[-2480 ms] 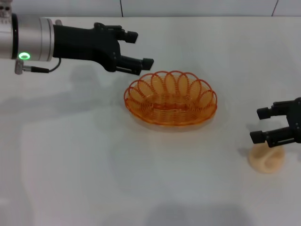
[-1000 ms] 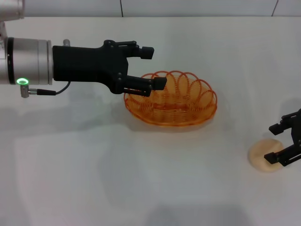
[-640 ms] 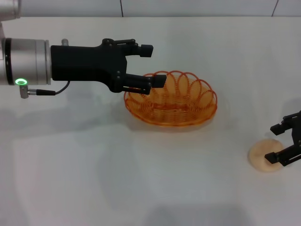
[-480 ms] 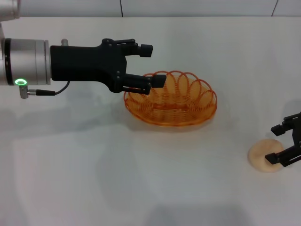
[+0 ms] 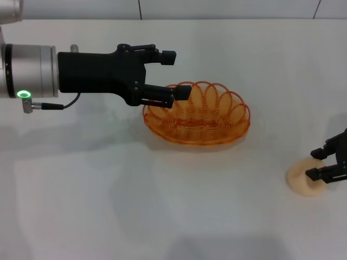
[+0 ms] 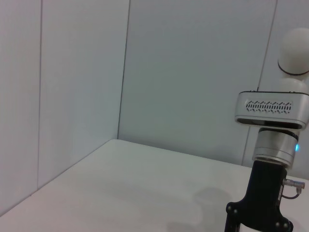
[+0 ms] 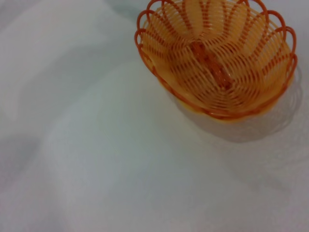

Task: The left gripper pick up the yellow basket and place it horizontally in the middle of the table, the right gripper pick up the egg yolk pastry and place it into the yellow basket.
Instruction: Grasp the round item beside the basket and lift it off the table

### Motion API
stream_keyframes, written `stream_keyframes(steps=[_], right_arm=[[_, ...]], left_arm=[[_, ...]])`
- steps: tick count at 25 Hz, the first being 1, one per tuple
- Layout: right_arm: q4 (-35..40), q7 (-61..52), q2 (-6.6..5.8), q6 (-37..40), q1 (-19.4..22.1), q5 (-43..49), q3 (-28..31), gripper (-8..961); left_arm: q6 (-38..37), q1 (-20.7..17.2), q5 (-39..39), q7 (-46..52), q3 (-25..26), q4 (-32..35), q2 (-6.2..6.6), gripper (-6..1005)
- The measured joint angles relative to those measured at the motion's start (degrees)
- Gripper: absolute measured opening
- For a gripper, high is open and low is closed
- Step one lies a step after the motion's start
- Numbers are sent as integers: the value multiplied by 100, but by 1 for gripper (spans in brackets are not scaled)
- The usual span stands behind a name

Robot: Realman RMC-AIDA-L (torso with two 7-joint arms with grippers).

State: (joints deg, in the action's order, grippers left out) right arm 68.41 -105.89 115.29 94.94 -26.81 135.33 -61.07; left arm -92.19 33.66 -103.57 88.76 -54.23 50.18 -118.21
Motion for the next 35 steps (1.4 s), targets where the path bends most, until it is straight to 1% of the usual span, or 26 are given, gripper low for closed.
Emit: stream_keyframes(steps=[9,15,20,25,31,35], right_arm=[[-15,-22,3,-73,-4,3,-36,373],[-15,-48,2,-57,-19,3,-36,200],[-14,-55,2,-22,-21,-2,-36,126],[83,-58,2,70,-5,-128,2,82],[352,-175,2,226,15,-364,13,55],[589,-309,2,368,17,-559,21,40]], left_arm=[[25,-39,55,0,0,-9,1,887],[34,-52,90,0,7,-9,2,887],[36,-75,119,0,9,-9,9,887],[36,-106,124,0,9,-9,24,887],[25,-135,127,-7,9,-9,43,887],[-9,-169,128,-23,109,-9,55,887]])
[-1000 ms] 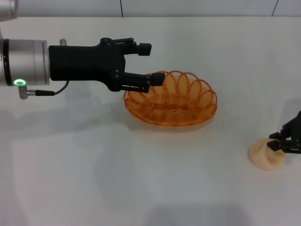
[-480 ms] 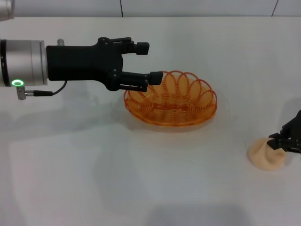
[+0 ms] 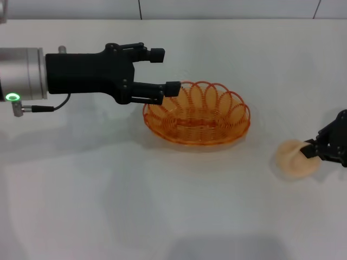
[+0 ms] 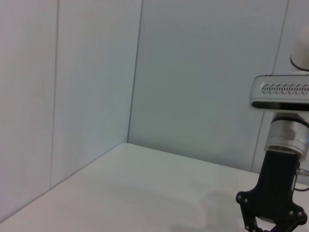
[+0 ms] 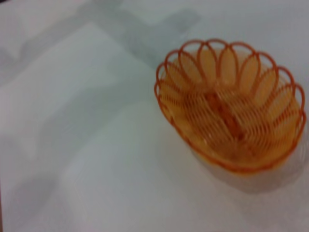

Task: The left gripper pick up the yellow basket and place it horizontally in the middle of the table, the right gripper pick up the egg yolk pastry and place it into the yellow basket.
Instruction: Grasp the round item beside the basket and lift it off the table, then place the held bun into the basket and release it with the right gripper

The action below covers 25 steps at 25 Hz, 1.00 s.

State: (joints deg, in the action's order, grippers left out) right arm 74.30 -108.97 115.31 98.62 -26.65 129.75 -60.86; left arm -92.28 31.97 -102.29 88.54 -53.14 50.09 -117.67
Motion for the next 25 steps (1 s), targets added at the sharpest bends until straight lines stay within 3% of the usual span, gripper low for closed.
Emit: stream_keyframes(steps=[9,18,25], right_arm=[[301,-402,11,-65,-136,-544,-68,31],[178,-614,36,-1072,-390,-704,-942,28],[-120,-730,47,-1559,-673,-759,-1123,33]], left_arm=[[-84,-65,-9,-48,48,0,47,887],[-89,-157,-50,-8,50,0,154,887],[-59,-264,-57,3,49,0,217,887]])
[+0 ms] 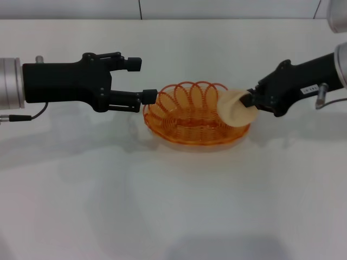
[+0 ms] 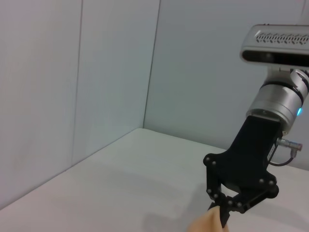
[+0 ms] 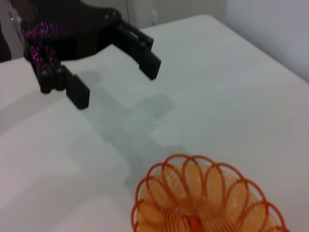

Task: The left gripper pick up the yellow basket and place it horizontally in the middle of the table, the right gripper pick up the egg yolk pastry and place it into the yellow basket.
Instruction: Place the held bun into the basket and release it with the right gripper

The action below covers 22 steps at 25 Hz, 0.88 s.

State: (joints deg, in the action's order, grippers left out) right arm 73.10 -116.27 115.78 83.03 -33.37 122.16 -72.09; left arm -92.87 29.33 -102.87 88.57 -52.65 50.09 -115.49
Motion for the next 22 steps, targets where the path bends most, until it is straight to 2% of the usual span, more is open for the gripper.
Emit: stream_keyframes(steps=[12,22], right_arm=[[-472,-62,6,-953,-261,-163,-677,48],[-840,-24,14,-1190,-478,-171,-1022,60]], left_arm=[[11,-7,-6,10,0,0,0,887],[30,32,-6,11,0,0,-15,887]])
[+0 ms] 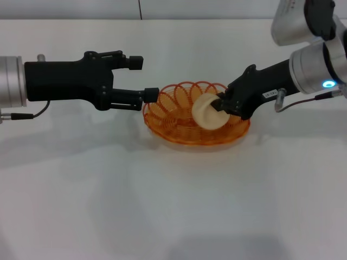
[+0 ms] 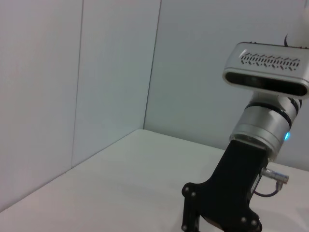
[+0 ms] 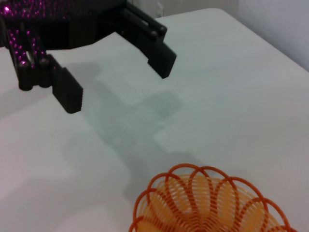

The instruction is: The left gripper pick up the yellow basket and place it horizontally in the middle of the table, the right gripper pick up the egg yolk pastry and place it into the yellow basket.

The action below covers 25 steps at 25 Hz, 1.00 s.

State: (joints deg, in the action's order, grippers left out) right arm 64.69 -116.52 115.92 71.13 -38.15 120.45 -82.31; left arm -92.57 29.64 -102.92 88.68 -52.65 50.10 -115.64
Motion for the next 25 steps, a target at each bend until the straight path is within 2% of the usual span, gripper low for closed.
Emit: stream_keyframes(steps=[3,11,16,19,22,25], right_arm=[[-4,3,1,-122,-31,0,-141,64],[17,-28,0,-336,-32,-19,-193,224],[317,2,-38,-448,236,-220,-184,391],[725,19,-46,-443,577,-237,-142,521],[984,22,-47,-356,862,-240,42,666],[1079,123,-41,-157,1137,-397,344,757]], left_arm=[[3,7,0,0,0,0,-2,887],[3,-38,2,-3,0,0,-2,887],[3,-118,37,-10,0,0,12,887],[1,-123,41,-34,4,0,13,887],[-19,-125,47,-44,50,0,14,887],[-54,-140,30,-53,177,0,5,887]])
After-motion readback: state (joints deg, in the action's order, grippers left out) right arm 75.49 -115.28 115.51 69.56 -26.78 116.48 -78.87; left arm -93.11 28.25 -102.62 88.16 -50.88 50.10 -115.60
